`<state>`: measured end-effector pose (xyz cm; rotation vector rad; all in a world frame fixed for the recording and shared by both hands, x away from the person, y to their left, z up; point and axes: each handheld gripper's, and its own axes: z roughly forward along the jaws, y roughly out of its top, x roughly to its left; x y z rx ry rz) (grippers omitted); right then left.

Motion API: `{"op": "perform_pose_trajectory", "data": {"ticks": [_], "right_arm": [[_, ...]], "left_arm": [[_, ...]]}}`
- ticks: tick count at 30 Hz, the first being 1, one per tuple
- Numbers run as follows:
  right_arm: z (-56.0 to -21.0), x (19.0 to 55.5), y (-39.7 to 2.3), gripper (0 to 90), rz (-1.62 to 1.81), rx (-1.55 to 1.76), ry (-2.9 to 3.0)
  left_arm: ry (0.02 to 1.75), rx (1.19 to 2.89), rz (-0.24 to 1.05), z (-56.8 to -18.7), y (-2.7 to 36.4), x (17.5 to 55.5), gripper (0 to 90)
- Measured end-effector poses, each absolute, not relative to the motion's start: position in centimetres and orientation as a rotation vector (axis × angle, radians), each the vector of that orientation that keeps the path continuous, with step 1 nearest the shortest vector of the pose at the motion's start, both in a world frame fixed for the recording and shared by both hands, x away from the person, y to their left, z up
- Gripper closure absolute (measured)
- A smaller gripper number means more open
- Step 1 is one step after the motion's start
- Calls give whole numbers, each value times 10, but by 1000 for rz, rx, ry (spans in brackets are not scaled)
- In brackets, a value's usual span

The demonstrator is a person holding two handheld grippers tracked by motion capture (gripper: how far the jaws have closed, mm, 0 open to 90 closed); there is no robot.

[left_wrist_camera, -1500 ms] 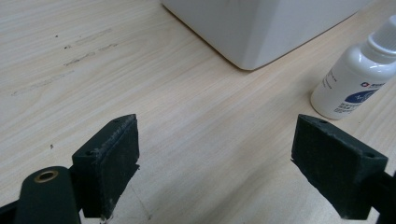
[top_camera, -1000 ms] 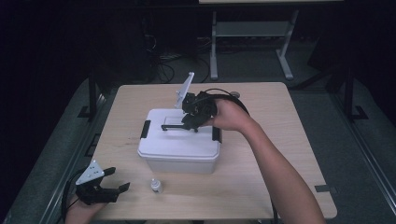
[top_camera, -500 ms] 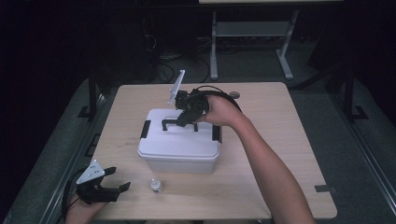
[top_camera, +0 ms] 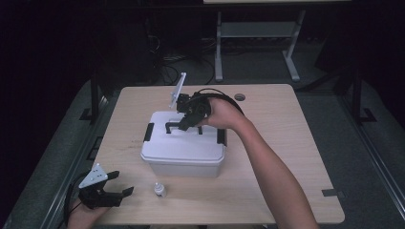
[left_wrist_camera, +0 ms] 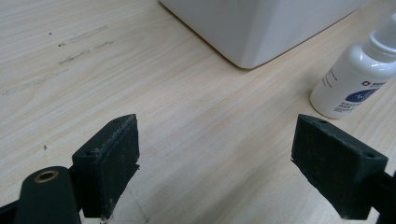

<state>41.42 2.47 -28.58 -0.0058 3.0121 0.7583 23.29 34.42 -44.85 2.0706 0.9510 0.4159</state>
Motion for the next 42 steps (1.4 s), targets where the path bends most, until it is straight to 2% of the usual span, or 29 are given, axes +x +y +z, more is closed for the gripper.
{"op": "perform_pose_trajectory", "data": {"ticks": [42], "right_arm": [[-279, 407, 28, 840, 873, -25, 2964]], "left_arm": [[953, 2061, 419, -448, 346, 232, 152]]}}
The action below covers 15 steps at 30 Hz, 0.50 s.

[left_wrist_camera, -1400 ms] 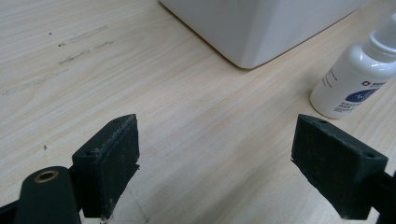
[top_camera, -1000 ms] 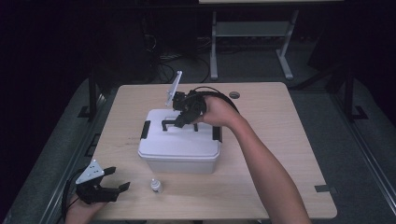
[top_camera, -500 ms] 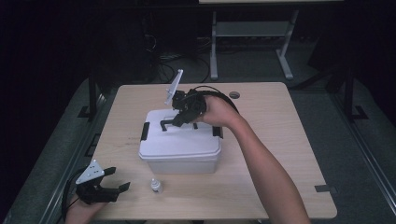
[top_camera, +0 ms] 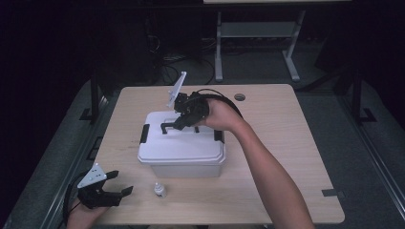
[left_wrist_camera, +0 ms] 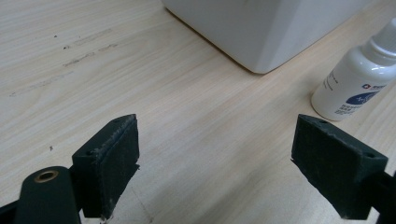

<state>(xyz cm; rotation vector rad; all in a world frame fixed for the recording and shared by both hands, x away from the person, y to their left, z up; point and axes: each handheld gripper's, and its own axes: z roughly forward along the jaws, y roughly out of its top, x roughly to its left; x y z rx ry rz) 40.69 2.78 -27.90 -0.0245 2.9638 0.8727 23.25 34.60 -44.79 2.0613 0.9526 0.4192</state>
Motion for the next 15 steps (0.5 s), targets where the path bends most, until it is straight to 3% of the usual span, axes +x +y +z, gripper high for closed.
{"op": "perform_pose_trajectory", "data": {"ticks": [15], "right_arm": [[-254, 397, 1, 840, 921, -4, 2916]], "left_arm": [[956, 2060, 417, -447, 347, 232, 152]]}}
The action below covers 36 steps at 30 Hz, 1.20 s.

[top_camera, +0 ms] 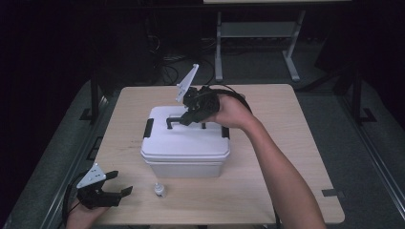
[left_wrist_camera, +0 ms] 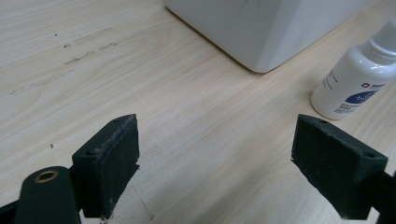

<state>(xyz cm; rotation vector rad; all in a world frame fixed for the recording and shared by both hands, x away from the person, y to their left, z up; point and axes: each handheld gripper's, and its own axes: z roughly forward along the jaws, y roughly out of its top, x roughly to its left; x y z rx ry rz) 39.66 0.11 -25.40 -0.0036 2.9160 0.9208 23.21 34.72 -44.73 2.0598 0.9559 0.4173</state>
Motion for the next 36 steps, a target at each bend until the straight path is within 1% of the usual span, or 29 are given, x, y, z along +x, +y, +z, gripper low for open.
{"op": "perform_pose_trajectory", "data": {"ticks": [8, 12, 26, 36], "right_arm": [[-232, 385, -32, 840, 962, 23, 2861], [-228, 380, -45, 840, 958, 28, 2846], [-224, 366, -110, 840, 945, 134, 2814], [-218, 355, -143, 841, 922, 211, 2780]], "left_arm": [[964, 2063, 415, -448, 347, 232, 152], [958, 2069, 412, -448, 347, 232, 152], [959, 2084, 405, -450, 344, 232, 152], [962, 2087, 402, -451, 343, 232, 152]]}}
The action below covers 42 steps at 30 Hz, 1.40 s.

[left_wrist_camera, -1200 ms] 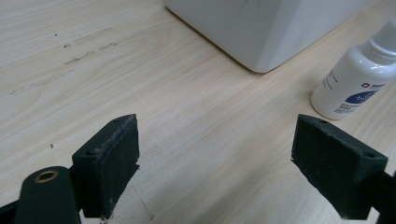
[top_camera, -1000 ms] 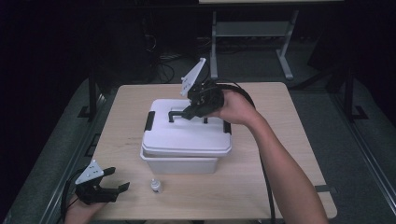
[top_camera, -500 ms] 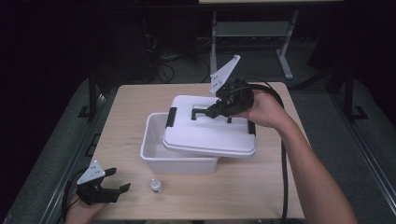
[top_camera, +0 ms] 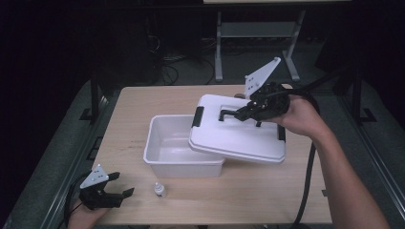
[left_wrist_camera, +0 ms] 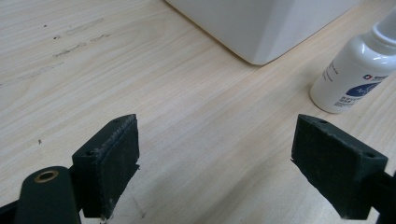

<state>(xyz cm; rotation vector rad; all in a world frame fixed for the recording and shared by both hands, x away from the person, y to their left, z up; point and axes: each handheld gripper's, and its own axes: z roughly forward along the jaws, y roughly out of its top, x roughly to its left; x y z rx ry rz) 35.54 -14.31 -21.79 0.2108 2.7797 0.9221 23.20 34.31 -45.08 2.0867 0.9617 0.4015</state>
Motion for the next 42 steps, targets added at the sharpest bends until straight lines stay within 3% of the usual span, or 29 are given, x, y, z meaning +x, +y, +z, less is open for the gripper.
{"op": "perform_pose_trajectory", "data": {"ticks": [16, 42], "right_arm": [[-216, 342, -187, 840, 904, 296, 2756], [-246, 332, -236, 840, 910, 427, 2755]], "left_arm": [[969, 2097, 394, -453, 341, 232, 152], [966, 2113, 393, -454, 339, 233, 152]]}}
